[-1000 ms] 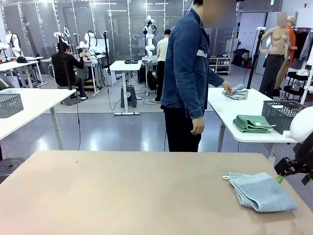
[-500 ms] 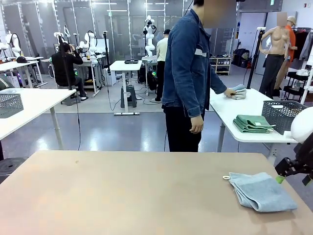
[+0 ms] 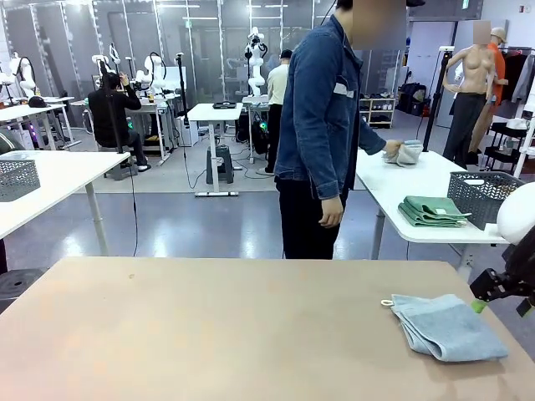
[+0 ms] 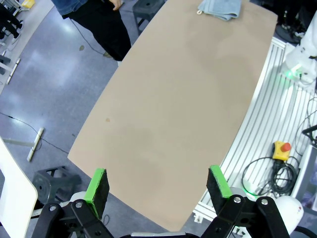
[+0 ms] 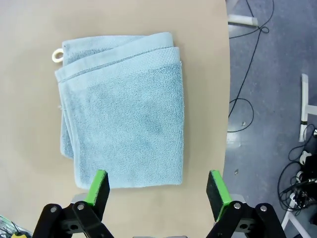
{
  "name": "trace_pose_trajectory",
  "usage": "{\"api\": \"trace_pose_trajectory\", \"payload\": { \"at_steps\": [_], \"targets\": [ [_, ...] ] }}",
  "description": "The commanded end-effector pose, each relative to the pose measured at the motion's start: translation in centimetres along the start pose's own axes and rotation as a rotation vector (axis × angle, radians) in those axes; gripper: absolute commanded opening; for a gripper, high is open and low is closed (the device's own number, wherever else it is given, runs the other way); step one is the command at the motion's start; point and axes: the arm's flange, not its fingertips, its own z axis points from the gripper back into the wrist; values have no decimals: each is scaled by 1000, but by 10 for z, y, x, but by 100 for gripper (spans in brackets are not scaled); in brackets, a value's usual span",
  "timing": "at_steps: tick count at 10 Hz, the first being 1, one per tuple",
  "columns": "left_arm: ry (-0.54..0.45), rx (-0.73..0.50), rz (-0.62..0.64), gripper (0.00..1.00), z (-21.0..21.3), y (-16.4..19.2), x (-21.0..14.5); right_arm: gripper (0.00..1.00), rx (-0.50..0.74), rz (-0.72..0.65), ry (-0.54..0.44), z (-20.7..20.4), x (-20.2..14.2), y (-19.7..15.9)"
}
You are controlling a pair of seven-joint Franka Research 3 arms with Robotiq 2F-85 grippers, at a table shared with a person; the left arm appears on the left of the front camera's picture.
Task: Fold the towels and place them in the basket.
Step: When a person lays out a Towel with hook on the table, fold it in half twice.
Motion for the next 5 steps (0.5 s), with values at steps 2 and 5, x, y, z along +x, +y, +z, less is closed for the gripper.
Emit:
{"api": "trace_pose_trajectory", "payload": {
  "at_steps": [2,5],
  "targets": [
    [0,5,-1,100,-1,-1,0,99,0,0,0,0,0,0],
    [0,5,-1,100,-1,-1,0,99,-9,204,-72,126,-15,36]
  ]
}}
